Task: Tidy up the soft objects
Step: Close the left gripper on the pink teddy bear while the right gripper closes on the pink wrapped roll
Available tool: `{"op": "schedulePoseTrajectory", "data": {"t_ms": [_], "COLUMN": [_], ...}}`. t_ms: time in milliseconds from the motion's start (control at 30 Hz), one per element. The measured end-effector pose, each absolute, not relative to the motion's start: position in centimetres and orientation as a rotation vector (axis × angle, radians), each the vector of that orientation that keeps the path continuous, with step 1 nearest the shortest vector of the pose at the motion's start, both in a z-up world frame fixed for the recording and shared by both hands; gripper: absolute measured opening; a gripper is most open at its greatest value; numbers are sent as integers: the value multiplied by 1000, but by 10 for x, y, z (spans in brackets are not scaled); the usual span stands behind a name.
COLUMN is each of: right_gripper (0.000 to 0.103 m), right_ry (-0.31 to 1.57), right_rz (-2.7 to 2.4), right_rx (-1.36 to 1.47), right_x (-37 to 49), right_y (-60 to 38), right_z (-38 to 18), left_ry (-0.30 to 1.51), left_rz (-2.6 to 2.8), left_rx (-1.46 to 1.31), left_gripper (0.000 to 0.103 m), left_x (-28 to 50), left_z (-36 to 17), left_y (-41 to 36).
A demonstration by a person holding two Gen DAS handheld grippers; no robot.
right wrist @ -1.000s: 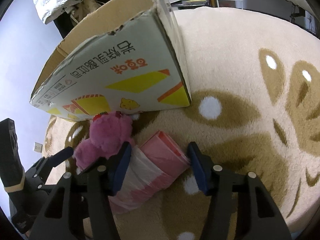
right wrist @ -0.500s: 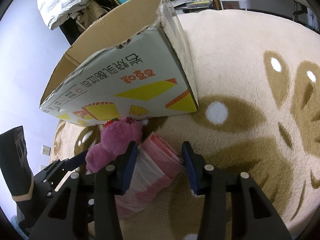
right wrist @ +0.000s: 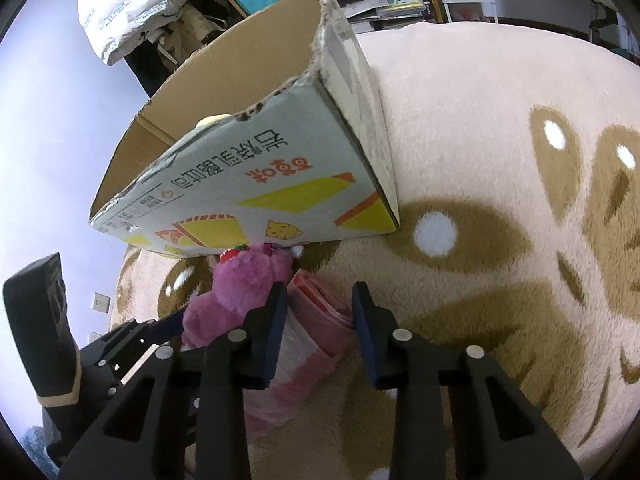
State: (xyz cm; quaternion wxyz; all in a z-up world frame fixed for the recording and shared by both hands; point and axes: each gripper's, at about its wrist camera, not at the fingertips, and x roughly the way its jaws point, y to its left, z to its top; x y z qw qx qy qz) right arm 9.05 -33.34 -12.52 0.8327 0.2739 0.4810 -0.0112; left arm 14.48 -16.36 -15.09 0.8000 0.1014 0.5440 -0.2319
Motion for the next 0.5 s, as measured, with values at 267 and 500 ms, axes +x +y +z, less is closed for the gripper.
{"op": "schedulePoseTrajectory", "data": {"t_ms": [267, 500], "right_gripper": [37, 42], "right_ry": [1010, 1055], "right_rz": [5, 0], "right_rx": [672, 687], "right_x": [89, 89], "right_y": [-335, -335], "right_z": [-129, -139], "left_ry": [1168, 1153], "left_rz": [-496, -497], "left_rx": [238, 239], "left_gripper": [59, 52], "left_x": [138, 124], "left_z": [-158, -158], "left_y": [-178, -179]}}
